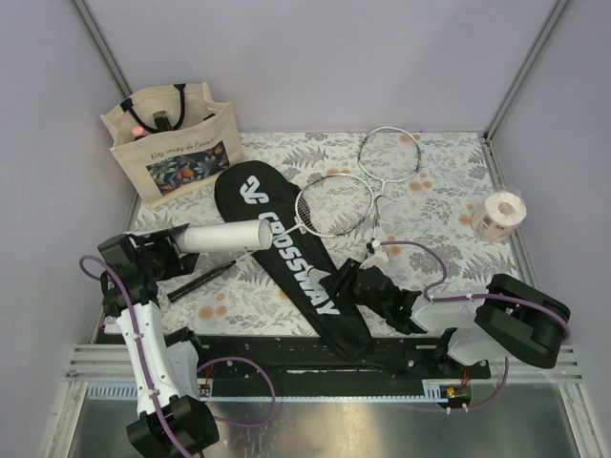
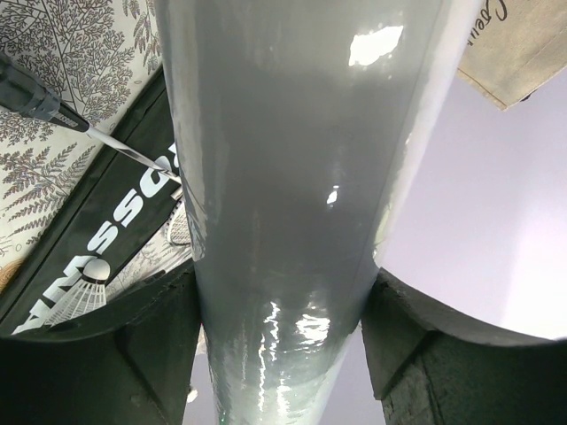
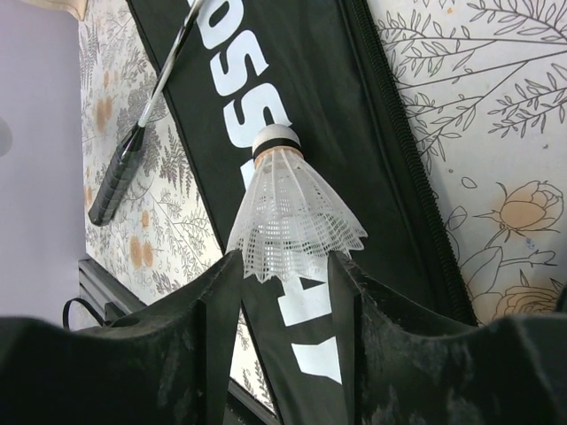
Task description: Pack up the badminton gear
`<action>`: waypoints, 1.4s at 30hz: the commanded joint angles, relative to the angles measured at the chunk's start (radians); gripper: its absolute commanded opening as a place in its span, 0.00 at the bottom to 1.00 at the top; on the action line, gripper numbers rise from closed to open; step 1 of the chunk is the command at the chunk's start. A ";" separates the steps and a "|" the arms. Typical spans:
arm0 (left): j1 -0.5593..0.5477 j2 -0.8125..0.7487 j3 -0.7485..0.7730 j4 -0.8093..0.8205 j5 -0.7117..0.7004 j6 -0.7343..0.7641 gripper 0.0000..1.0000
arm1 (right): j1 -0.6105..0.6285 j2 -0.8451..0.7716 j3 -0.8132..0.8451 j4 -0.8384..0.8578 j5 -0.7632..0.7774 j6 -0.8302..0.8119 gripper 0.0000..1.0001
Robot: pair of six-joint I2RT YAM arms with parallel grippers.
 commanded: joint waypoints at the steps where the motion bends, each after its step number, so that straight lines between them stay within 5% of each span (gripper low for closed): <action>1: 0.001 -0.007 0.017 0.055 0.013 0.005 0.52 | -0.005 0.061 0.019 0.131 0.014 0.027 0.51; 18: 0.001 -0.008 0.023 0.062 0.018 -0.001 0.52 | -0.002 -0.147 0.032 -0.079 0.055 0.061 0.51; 36: 0.001 -0.023 0.018 0.054 0.013 0.000 0.51 | -0.004 0.004 0.157 -0.136 0.078 0.155 0.51; 42: 0.001 -0.022 0.004 0.051 0.025 0.014 0.51 | -0.004 0.018 0.164 -0.130 0.126 0.152 0.29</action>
